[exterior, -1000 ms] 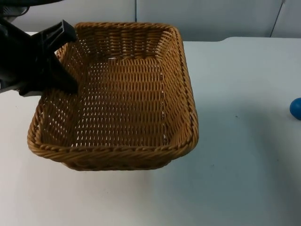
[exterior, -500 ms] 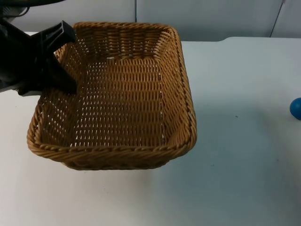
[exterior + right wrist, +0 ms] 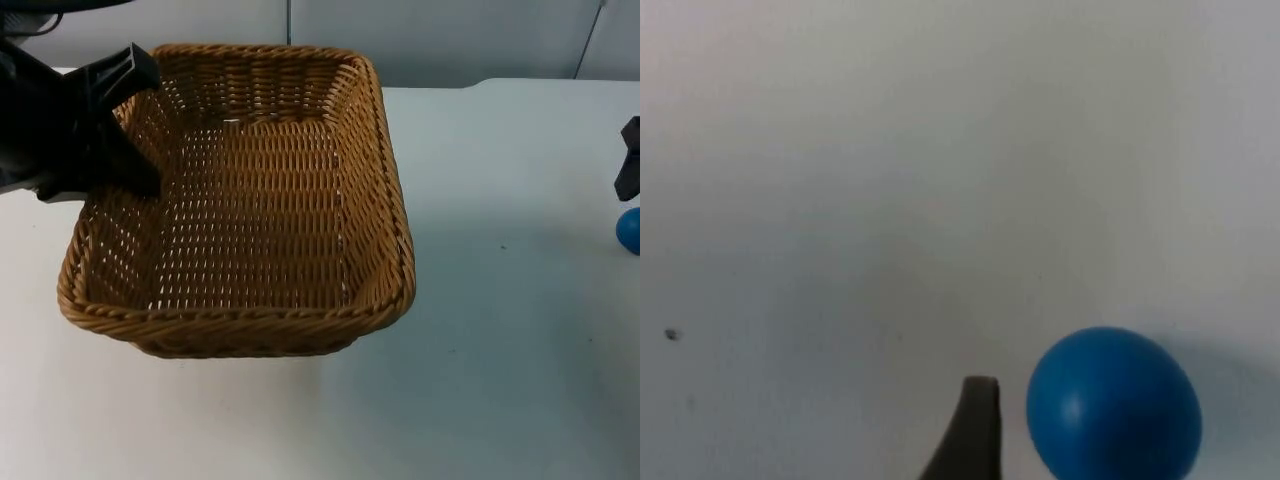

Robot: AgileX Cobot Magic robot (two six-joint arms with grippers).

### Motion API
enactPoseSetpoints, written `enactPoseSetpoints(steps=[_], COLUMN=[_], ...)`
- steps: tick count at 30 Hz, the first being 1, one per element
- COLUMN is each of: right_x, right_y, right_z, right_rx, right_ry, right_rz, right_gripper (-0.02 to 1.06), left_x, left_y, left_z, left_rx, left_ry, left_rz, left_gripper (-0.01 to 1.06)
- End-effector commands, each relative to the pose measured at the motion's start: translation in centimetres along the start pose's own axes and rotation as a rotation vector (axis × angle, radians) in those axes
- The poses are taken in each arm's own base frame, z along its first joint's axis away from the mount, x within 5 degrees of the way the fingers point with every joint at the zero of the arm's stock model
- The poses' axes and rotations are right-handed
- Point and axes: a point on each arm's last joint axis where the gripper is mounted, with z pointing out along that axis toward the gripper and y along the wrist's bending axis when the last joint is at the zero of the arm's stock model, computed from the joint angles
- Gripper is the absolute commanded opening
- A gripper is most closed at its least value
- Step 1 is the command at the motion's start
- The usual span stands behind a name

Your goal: Pick up the basket with the left hand and place the ball into the basket with the right hand.

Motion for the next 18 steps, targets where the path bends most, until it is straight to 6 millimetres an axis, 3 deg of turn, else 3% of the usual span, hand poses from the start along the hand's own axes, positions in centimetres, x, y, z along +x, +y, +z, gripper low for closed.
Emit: enactPoseSetpoints(steps=[1,10,16,18], right_x=[-0.2,0.4,0.7,0.7], right_y=[0.0,0.4,0.3,0.3], right_z=[0.3,3.4,4.5,4.6], right_rx=[-0.008,-0.023,-0.023,-0.020], right_ry=[0.008,0.069,0.078,0.072], right_rz=[-0.009,-0.022,-0.010,-0.009], right_gripper=[0.77,0.76,0.69,0.63], left_x=[-0.1,-0.2,-0.2,-0.2], left_y=[-0.4,-0.4,-0.4,-0.4], left_z=[-0.4,-0.4,-0.4,-0.4], left_rx=[0.018,0.016,0.015,0.015], left_ry=[-0.016,-0.020,-0.022,-0.022], left_rz=[-0.018,-0.019,-0.019,-0.019], left_gripper=[0.00,0.00,0.00,0.00])
